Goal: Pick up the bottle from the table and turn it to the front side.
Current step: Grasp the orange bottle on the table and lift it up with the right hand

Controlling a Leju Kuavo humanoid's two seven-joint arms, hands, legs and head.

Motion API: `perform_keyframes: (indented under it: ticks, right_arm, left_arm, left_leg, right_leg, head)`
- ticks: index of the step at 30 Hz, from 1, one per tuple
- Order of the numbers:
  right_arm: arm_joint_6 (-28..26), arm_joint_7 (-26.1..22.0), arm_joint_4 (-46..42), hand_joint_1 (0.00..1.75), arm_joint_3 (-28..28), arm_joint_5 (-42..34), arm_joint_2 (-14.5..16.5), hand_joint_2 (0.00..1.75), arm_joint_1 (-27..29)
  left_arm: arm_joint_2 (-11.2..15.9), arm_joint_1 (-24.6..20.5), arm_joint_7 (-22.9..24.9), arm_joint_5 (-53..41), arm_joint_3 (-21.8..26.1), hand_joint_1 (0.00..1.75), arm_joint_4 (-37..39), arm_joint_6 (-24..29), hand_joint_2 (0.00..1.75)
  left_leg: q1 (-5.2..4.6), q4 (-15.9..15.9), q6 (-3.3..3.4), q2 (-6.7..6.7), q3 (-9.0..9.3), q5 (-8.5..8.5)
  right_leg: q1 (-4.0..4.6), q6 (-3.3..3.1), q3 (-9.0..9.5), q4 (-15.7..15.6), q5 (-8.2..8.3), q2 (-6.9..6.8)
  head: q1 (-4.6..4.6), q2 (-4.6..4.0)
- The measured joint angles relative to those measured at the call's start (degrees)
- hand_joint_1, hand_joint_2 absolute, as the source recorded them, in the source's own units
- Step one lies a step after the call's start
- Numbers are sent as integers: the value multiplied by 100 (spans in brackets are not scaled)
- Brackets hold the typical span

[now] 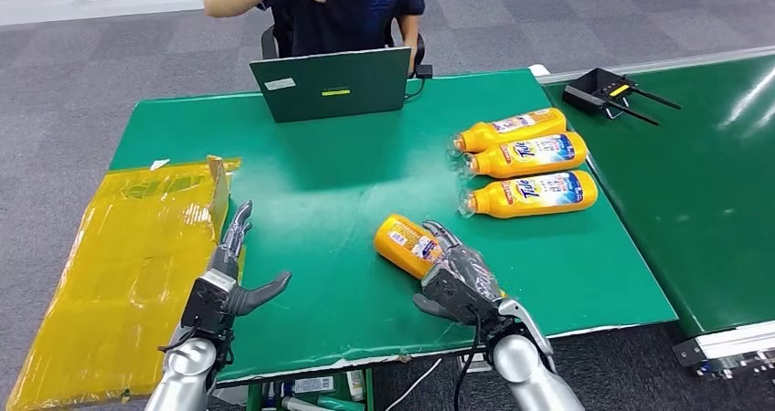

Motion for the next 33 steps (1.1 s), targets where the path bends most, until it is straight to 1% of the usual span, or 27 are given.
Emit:
perform_keyframes:
  ticks: [3, 6, 9, 14, 17, 23, 33]
  right_arm:
    - [1, 24, 61, 0, -13, 49, -70, 175, -70]
    - [10, 137, 150, 0, -14, 265, -172, 175, -171]
    - [60, 252, 373, 0, -12, 438, -410, 175, -453]
    - [213, 354, 867, 0, -10, 442, -892, 175, -1004]
    - [250, 396, 1074, 0, -3, 436, -1047, 175, -1196]
    - [296, 423, 1358, 0, 42, 433, -1182, 175, -1436]
    - [287, 409, 1695, 0, 154, 400, -1250, 175, -1678]
  left_arm:
    - [2, 4, 0, 2, 18, 0, 0, 0, 175]
    - [2, 5, 0, 36, 37, 0, 0, 1, 175]
    - [2, 4, 0, 97, 45, 0, 3, 3, 175]
    - [2, -6, 0, 122, 45, 0, 17, 2, 175]
    - [0, -25, 0, 113, 45, 0, 39, -9, 175]
    - [-1, -41, 0, 99, 45, 0, 70, -14, 175]
    - [2, -54, 0, 135, 45, 0, 75, -15, 175]
  left_leg:
    - [0, 0, 0, 0, 0, 0]
    - [0, 0, 0, 0, -1, -1]
    - [-1, 1, 1, 0, -2, 0]
    - [-3, 11, 4, 0, -2, 1]
    - [-3, 13, 4, 0, -1, 1]
    - [-3, 14, 5, 1, 0, 1]
    - [-2, 14, 5, 0, 0, 1]
  right_leg:
    - [0, 0, 0, 0, 0, 1]
    - [0, 0, -1, 0, 0, 1]
    - [-1, 1, 0, 0, 1, -1]
    - [-4, 12, 3, -1, 8, 0]
    - [-3, 13, 3, -1, 8, 1]
    - [-2, 13, 4, 0, 8, 2]
    - [-2, 13, 6, 0, 9, 1]
  head:
    - [0, -1]
    - [0, 0]
    - [0, 0]
    - [0, 0]
    - [0, -1]
    - [0, 0]
    - [0, -1]
